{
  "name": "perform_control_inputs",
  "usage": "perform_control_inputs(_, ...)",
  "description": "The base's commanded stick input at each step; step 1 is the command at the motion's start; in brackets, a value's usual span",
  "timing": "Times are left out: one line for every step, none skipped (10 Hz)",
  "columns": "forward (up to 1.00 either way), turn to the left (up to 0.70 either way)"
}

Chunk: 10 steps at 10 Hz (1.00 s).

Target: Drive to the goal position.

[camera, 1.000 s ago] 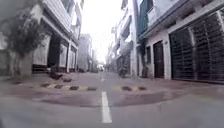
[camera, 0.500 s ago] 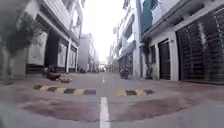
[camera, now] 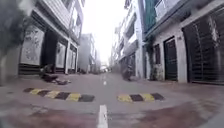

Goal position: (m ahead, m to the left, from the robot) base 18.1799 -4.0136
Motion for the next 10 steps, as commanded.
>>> perform_control_inputs(1.0, 0.0)
perform_control_inputs(1.0, 0.0)
perform_control_inputs(1.0, 0.0)
perform_control_inputs(1.0, 0.0)
perform_control_inputs(1.0, 0.0)
perform_control_inputs(1.0, 0.0)
perform_control_inputs(1.0, 0.0)
perform_control_inputs(1.0, 0.0)
perform_control_inputs(1.0, 0.0)
perform_control_inputs(1.0, 0.0)
